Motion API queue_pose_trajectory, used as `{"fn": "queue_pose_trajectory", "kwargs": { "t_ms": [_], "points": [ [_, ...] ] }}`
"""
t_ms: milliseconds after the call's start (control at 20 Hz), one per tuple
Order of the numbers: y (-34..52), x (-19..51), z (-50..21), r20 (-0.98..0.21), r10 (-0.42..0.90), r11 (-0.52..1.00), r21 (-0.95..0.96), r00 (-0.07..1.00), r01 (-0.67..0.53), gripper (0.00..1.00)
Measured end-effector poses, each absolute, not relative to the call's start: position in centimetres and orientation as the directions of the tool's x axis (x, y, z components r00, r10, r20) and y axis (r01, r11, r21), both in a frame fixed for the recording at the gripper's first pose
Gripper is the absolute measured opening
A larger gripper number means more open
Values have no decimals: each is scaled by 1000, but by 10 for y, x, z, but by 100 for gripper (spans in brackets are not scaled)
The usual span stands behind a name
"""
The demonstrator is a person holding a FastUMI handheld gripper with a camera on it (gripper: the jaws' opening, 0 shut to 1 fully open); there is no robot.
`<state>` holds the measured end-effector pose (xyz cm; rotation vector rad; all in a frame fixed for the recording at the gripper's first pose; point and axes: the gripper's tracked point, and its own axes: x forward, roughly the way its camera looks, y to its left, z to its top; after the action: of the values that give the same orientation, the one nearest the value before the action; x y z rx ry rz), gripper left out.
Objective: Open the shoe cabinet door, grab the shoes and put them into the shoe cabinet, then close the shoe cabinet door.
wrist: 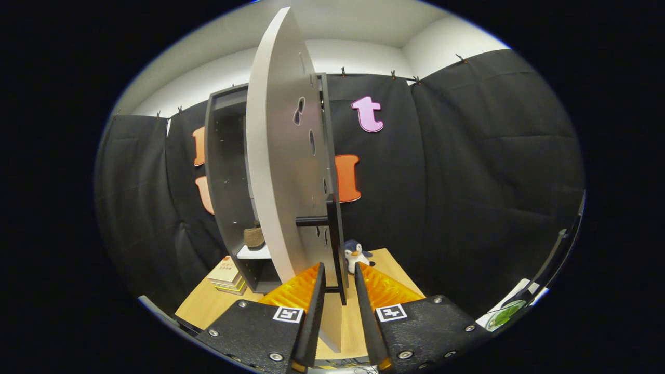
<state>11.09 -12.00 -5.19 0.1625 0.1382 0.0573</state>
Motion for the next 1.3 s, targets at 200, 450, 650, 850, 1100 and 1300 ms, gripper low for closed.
{"fn": "queue_pose_trajectory", "kwargs": {
  "t_ms": [200,450,650,850,1100,1300],
  "points": [
    [-94,114,-51,-125,128,979,177,984,-105,41],
    [-64,120,-48,-105,208,967,174,972,-188,45],
    [-51,123,-47,-90,277,949,183,957,-257,48],
    [-22,139,-54,-83,343,924,209,936,-321,52],
    [2,153,-63,-81,401,899,226,912,-375,57],
    [30,167,-64,-66,454,875,220,889,-430,61]
  ]
}}
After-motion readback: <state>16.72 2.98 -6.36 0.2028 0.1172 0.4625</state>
